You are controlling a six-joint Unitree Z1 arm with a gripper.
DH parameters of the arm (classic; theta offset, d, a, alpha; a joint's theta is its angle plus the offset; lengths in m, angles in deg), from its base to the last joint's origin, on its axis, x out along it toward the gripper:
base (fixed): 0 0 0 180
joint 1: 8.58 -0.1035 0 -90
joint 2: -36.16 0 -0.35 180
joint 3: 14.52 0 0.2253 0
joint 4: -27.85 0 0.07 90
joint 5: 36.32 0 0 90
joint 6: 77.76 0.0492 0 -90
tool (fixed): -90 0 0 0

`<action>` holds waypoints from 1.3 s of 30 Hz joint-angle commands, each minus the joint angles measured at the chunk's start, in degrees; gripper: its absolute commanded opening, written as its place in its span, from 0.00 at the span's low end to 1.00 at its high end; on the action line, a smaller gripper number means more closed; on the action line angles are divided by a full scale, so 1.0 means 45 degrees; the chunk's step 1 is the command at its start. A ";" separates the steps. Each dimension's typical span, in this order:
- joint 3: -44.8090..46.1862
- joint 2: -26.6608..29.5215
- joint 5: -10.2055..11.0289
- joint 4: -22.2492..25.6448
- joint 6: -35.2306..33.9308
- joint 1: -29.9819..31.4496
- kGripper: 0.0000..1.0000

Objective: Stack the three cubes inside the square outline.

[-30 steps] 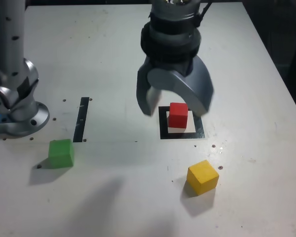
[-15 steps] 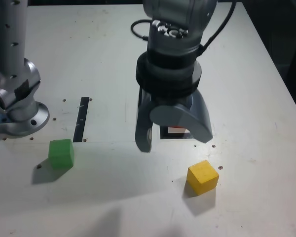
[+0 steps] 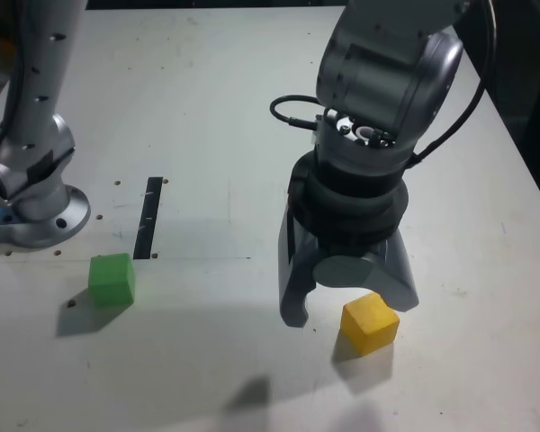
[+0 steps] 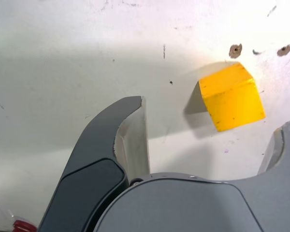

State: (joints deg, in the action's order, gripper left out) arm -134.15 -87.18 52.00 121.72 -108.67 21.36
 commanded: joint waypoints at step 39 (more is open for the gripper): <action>-0.0620 -0.2140 -0.0063 -0.1107 -0.0317 -0.0912 0.44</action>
State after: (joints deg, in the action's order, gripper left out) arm -136.91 -96.60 51.76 116.84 -110.01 17.38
